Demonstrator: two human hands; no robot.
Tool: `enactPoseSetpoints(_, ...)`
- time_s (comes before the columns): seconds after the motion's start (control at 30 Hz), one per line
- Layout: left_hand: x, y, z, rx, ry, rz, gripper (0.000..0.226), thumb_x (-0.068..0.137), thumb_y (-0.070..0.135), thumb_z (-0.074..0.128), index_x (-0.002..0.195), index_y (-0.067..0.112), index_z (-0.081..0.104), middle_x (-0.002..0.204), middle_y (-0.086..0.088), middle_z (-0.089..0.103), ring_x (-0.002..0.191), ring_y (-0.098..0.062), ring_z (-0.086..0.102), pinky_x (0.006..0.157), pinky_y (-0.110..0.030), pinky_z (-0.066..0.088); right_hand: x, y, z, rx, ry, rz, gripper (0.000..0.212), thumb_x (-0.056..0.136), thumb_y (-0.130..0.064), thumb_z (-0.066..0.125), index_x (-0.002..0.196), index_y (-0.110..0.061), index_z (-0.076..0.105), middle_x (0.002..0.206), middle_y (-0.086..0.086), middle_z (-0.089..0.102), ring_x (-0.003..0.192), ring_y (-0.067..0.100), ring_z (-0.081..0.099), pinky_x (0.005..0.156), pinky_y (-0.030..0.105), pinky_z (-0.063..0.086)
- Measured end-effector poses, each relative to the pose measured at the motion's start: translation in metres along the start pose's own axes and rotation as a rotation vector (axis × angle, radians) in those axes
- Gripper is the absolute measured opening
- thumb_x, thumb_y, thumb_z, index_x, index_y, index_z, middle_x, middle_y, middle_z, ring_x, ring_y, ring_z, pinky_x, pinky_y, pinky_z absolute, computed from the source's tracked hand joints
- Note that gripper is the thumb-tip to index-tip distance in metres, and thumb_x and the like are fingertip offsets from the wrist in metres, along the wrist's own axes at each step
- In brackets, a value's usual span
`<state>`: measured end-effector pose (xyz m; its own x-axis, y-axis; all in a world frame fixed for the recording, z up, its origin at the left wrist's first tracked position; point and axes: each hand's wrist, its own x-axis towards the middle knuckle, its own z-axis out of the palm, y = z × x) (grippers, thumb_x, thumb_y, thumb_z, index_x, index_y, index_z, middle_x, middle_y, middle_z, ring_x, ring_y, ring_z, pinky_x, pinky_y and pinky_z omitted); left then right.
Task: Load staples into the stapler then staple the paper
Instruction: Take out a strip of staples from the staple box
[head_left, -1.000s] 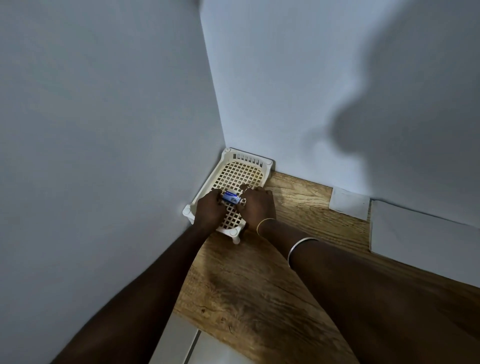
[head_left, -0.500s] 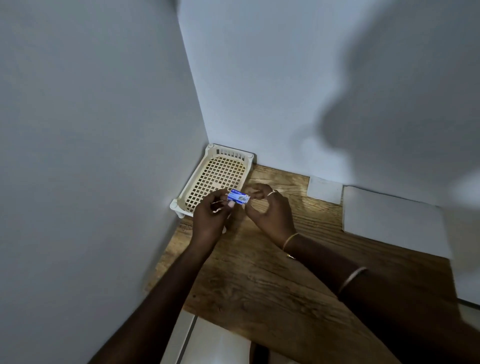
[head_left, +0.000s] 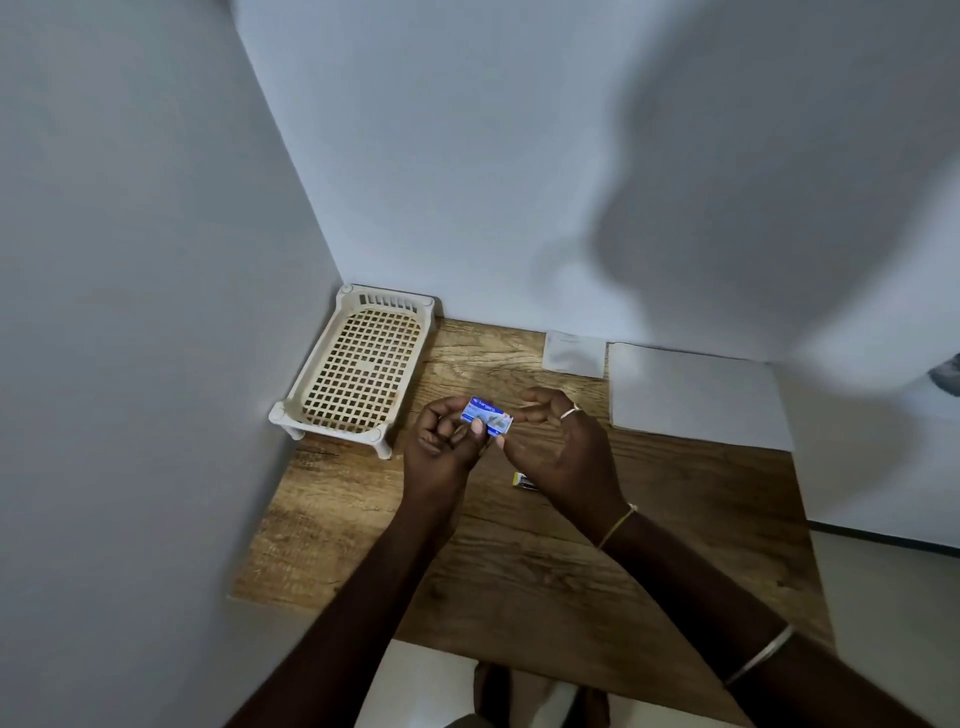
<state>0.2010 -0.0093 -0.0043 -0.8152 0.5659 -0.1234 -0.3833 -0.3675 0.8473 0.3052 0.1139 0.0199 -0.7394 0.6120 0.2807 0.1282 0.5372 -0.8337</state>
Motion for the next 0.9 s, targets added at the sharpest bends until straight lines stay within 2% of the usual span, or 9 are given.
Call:
enactPoseSetpoints(0.13,-0.008,-0.01,0.01,-0.052,-0.004,-0.025,0.028,0.086,0.008,0.069,0.111,0.006,0.057,0.105,-0.017,0.071,0.094,-0.024,0.071,0.077,-0.033,0.059,-0.01,0.002,-0.008,0.03,0.023,0.073,0.048,0.075,-0.035,0.085,0.115,-0.038,0.059,0.097,-0.015,0.074,0.093,-0.001,0.07,0.08,0.03,0.059)
enactPoseSetpoints(0.23,-0.013,-0.014,0.018,-0.087,0.014,-0.065,0.031,0.084,0.008,0.068,0.112,0.004,0.055,0.101,-0.014,0.073,0.091,-0.023,0.072,0.076,-0.032,0.06,-0.016,0.003,-0.012,0.04,0.043,0.102,0.047,0.074,-0.033,0.085,0.113,-0.041,0.059,0.096,-0.017,0.074,0.092,-0.004,0.07,0.078,0.022,0.058)
enactPoseSetpoints(0.37,-0.021,-0.018,0.025,-0.121,0.066,-0.121,0.031,0.089,0.002,0.062,0.119,0.001,0.053,0.103,-0.016,0.071,0.088,-0.022,0.072,0.076,-0.03,0.061,-0.024,0.008,-0.014,0.082,0.021,0.178,0.045,0.074,-0.038,0.082,0.115,-0.026,0.067,0.101,-0.017,0.074,0.095,-0.002,0.07,0.082,0.033,0.06)
enactPoseSetpoints(0.5,-0.027,-0.022,0.027,-0.145,0.082,-0.158,0.03,0.097,-0.007,0.053,0.125,0.001,0.052,0.104,-0.015,0.073,0.089,-0.019,0.074,0.075,-0.028,0.061,-0.035,0.009,-0.016,0.159,0.065,0.196,0.048,0.075,-0.031,0.085,0.118,-0.031,0.065,0.1,-0.015,0.076,0.096,0.001,0.072,0.084,0.032,0.06)
enactPoseSetpoints(0.63,-0.031,-0.023,0.03,-0.179,0.097,-0.166,0.026,0.098,-0.007,0.053,0.118,0.007,0.06,0.1,-0.009,0.078,0.089,-0.016,0.076,0.074,-0.025,0.061,-0.044,0.009,-0.017,0.191,0.075,0.162,0.05,0.082,-0.023,0.08,0.13,-0.026,0.065,0.103,-0.016,0.074,0.094,0.006,0.071,0.081,0.027,0.059)
enactPoseSetpoints(0.73,-0.033,-0.023,0.032,-0.188,0.096,-0.153,0.023,0.099,-0.007,0.052,0.114,0.008,0.06,0.098,-0.007,0.078,0.089,-0.016,0.076,0.072,-0.025,0.06,-0.047,0.008,-0.017,0.24,0.076,0.126,0.043,0.085,-0.012,0.078,0.125,-0.024,0.069,0.107,-0.012,0.073,0.094,0.01,0.072,0.081,0.035,0.061)
enactPoseSetpoints(0.9,-0.036,-0.019,0.033,-0.143,0.094,-0.142,0.021,0.098,-0.007,0.053,0.112,0.008,0.06,0.102,-0.009,0.076,0.092,-0.019,0.075,0.074,-0.029,0.061,-0.05,0.01,-0.016,0.302,0.063,0.185,0.033,0.084,-0.013,0.079,0.114,-0.025,0.074,0.101,-0.01,0.075,0.089,0.011,0.073,0.078,0.039,0.062)
